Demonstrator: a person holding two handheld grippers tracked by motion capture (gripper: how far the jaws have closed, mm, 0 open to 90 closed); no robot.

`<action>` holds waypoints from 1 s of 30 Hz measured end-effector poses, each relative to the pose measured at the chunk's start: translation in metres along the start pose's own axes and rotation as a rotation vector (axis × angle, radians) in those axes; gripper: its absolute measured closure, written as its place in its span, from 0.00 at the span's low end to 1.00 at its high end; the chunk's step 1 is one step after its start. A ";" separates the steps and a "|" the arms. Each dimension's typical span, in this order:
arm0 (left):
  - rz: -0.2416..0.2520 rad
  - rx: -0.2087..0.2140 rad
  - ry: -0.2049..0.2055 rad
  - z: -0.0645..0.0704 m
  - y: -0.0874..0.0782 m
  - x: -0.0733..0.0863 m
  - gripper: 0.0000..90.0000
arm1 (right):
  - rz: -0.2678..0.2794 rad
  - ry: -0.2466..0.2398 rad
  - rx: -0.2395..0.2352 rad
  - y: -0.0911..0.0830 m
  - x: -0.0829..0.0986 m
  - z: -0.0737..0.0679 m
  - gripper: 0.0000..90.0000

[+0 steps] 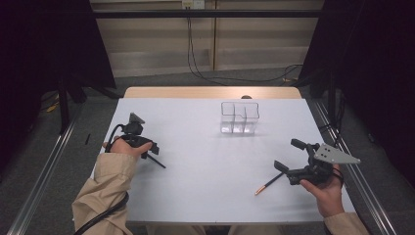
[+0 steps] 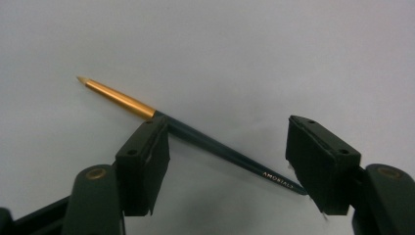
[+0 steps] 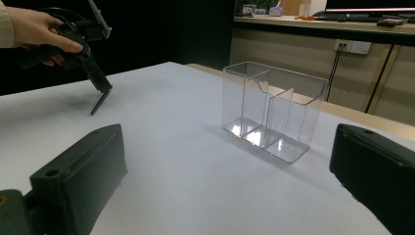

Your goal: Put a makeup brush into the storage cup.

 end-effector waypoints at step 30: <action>-0.073 -0.219 0.004 0.022 0.019 -0.001 0.65 | -0.001 -0.008 0.006 -0.001 0.000 0.002 0.00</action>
Point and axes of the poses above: each handheld gripper's, and its own axes: y roughly forward along the jaws, x roughly out of its underside, z roughly to its right, the point moved 5 cm from there along y, roughly forward along the jaws, and after that the axes turned 5 degrees about z, right-handed, at the moved point
